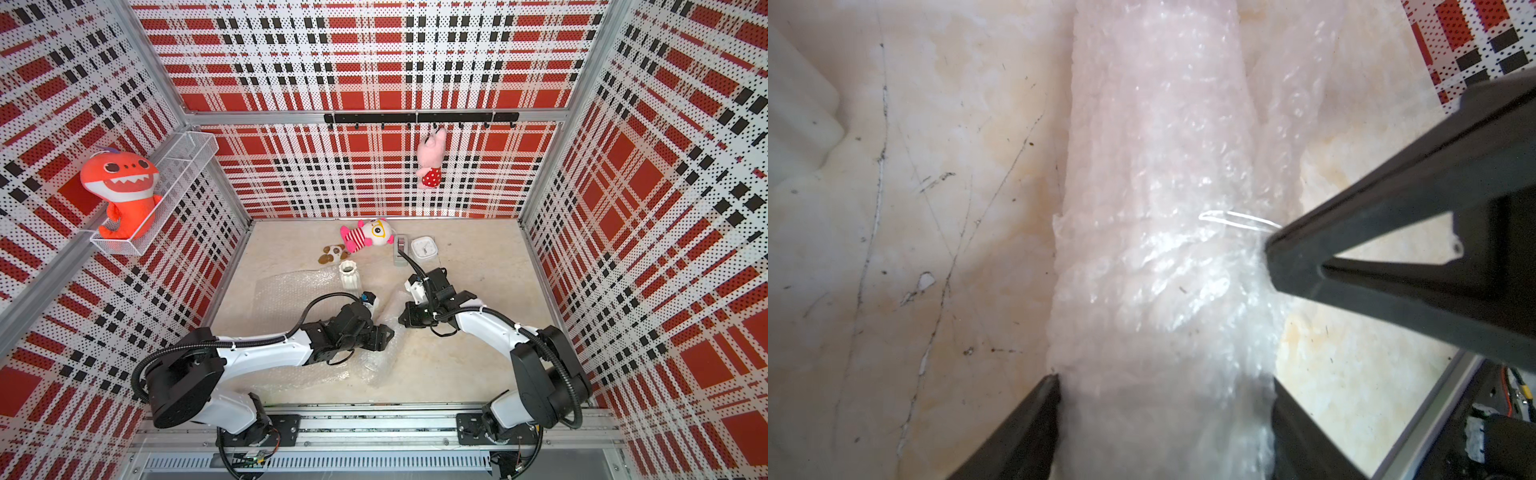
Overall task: Wrap vases in bubble wrap
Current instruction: Stick the tape on the bubble wrap.
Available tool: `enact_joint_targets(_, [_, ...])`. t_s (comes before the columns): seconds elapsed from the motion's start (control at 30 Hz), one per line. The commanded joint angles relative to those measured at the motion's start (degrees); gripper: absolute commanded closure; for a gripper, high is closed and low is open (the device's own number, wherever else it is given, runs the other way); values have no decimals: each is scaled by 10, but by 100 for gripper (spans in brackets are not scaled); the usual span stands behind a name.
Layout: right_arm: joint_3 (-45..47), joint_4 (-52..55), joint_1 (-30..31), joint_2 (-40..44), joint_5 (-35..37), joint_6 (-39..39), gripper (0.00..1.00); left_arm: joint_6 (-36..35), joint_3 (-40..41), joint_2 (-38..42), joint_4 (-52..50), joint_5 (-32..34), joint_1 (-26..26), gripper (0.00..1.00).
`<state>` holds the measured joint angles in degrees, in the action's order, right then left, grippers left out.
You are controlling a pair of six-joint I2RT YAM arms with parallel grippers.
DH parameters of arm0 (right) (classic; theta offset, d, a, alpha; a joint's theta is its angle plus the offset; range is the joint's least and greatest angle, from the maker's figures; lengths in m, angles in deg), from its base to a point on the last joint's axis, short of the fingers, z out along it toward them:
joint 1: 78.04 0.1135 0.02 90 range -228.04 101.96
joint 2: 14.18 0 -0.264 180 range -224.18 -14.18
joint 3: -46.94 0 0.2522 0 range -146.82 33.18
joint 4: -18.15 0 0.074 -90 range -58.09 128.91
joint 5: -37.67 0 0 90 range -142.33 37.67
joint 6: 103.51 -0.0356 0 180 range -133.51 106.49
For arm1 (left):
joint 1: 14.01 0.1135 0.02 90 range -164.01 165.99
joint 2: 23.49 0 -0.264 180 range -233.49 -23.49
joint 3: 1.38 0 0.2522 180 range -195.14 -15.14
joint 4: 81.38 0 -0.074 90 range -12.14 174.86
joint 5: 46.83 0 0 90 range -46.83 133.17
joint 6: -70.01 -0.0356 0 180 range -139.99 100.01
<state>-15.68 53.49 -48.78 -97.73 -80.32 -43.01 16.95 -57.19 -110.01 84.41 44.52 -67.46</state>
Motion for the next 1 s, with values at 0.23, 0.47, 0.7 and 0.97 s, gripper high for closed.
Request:
enact_joint_targets(0.23, [-20, 39, 4, 12, 38, 22, 76, 2, 15, -3, 0, -15, -1, 44])
enact_joint_targets(0.47, [-25, 58, 5, 4, 63, 32, 69, 2, 15, -2, 1, -17, -2, 44])
enact_joint_targets(0.7, [-51, 93, 11, 25, 106, 51, 65, 6, 16, 1, 3, -17, -1, 45])
enact_joint_targets(0.97, [-78, 76, 31, 34, 24, 33, 75, 9, 25, 4, 5, -16, 0, 45])
